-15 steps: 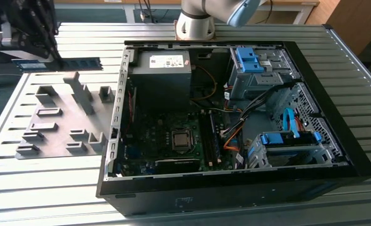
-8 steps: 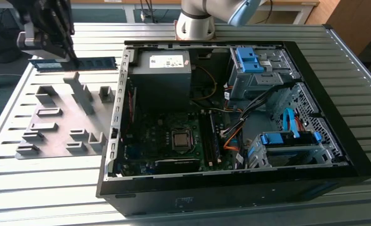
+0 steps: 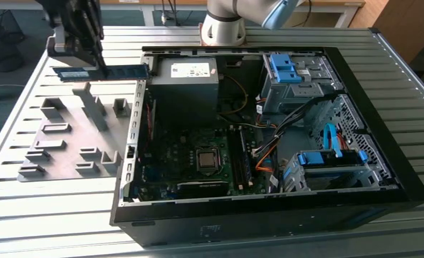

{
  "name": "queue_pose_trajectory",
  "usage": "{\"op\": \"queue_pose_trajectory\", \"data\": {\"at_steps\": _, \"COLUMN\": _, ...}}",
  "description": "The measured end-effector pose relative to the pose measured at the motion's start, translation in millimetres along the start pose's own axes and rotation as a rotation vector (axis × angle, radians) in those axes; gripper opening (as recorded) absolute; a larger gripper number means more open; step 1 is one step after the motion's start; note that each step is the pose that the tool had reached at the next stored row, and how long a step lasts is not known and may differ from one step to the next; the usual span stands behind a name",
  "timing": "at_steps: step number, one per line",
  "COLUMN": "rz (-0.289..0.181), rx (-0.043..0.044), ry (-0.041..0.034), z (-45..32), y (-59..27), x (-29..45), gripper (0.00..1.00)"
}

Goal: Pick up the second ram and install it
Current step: 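Pick up the second ram and move it above second insertion slot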

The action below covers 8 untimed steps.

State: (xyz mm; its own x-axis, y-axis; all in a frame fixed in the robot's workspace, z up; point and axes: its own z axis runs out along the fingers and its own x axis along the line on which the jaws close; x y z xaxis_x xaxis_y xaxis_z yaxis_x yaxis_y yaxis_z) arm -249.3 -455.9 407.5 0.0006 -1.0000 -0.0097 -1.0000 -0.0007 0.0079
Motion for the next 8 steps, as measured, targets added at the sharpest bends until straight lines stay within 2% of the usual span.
{"op": "queue_pose_trajectory", "data": {"at_steps": 8, "rz": 0.000, "rx": 0.0000, "ry": 0.0000, "z": -0.2, "y": -24.6, "x": 0.0, "gripper": 0.14}}
